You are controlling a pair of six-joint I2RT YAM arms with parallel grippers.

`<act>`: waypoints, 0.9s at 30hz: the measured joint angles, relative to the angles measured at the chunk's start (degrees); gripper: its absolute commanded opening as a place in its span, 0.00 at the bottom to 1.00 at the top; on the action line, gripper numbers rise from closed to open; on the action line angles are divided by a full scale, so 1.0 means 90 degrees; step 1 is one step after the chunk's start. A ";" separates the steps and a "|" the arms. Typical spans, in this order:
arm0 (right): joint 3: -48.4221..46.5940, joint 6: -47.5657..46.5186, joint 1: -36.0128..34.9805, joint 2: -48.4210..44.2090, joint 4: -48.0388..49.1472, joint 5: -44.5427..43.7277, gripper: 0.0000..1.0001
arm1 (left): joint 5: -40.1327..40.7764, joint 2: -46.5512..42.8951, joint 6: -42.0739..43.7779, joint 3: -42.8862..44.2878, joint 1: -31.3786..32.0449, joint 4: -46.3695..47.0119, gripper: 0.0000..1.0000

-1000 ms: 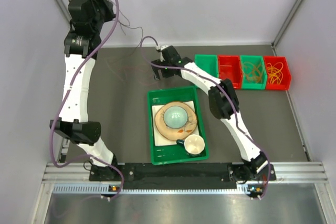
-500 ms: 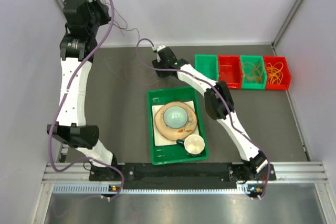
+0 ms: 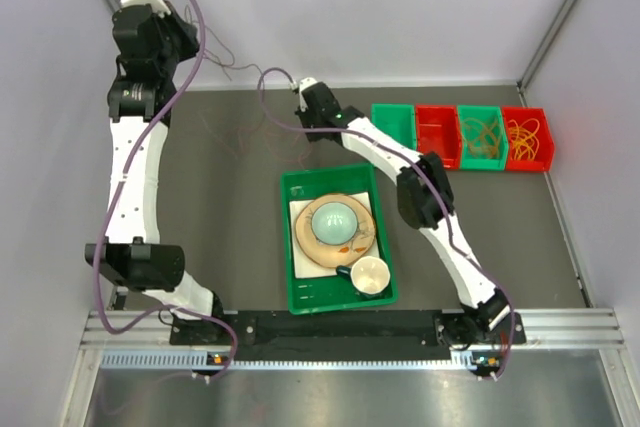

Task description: Untangle the cables

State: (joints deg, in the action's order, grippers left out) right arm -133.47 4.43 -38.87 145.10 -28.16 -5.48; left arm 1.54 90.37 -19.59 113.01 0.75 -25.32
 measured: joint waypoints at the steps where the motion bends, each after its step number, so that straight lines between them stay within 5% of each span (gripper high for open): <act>1: 0.0041 -0.0002 0.0034 -0.0206 -0.0002 -0.0012 0.00 | -0.0044 0.0000 -0.0029 -0.0121 -0.0066 0.0015 0.00; 14: 0.0005 0.0248 0.1695 -0.3869 0.0670 -0.0066 0.00 | -0.0493 0.0119 -0.0386 -0.1931 -0.0653 0.0430 0.00; 27: -0.0532 0.0350 0.2516 -0.4592 0.0675 -0.0126 0.00 | -0.1052 0.0707 -0.0515 -0.2285 -0.0663 0.0738 0.00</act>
State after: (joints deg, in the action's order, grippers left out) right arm -138.26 7.57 -16.23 103.77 -22.09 -6.61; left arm -7.92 96.73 -24.23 92.44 -5.21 -18.68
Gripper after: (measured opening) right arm 0.007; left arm 0.012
